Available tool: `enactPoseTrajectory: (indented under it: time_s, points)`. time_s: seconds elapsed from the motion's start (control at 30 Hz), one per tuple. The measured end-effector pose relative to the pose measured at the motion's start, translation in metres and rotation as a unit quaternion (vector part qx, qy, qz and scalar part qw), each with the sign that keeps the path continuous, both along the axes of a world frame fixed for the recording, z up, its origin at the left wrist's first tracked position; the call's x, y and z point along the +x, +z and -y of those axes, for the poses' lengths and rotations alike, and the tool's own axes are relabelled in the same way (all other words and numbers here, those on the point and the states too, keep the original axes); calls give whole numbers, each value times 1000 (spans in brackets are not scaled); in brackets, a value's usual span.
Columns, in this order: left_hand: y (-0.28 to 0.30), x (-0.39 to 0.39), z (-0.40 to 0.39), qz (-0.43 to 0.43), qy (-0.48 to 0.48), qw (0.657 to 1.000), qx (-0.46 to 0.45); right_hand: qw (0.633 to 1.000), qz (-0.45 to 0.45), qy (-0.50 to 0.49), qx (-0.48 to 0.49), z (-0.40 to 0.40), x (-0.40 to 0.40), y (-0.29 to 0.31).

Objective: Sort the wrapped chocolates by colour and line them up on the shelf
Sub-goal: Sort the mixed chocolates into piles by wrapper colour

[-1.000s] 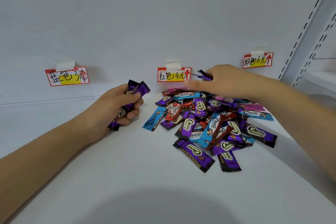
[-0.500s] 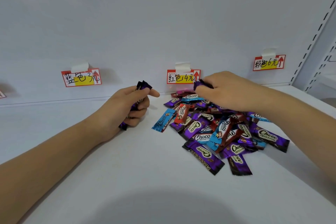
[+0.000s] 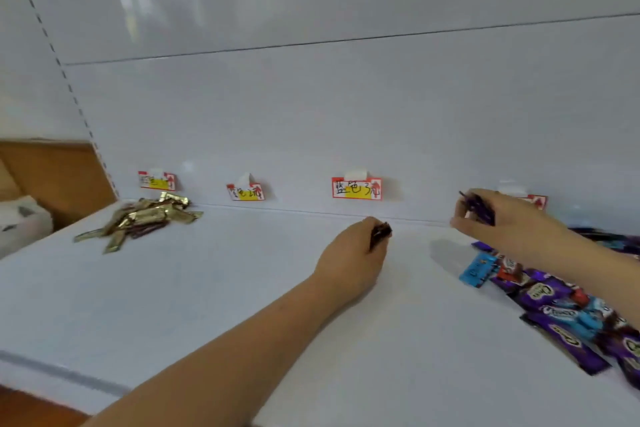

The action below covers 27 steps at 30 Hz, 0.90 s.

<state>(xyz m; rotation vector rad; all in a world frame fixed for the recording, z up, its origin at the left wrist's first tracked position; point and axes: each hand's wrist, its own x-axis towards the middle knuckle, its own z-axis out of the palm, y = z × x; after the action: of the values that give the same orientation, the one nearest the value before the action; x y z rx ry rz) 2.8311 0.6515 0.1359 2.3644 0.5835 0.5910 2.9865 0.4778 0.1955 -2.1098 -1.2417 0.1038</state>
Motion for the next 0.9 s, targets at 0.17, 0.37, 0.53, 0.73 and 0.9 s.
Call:
enactPoseTrajectory:
  time_s: [0.17,0.37,0.53,0.73,0.9]
  points:
    - [1,-115,-41,-38,91,994,38,988,-126,69,-48,-67,-80,-6]
    - [6,-191,-62,-74,127,989,-26,982,-91,104,-130,-154,-163,-34]
    - [-2,-188,-46,-193,205,955,93,983,93,6,-158,-132,-139,-51]
    - [-10,-135,-30,-276,240,922,125,982,53,-77,-164,-113,-99,-55]
    - [-14,-96,-60,-313,281,901,106,975,121,-42,-182,-112,-106,-67]
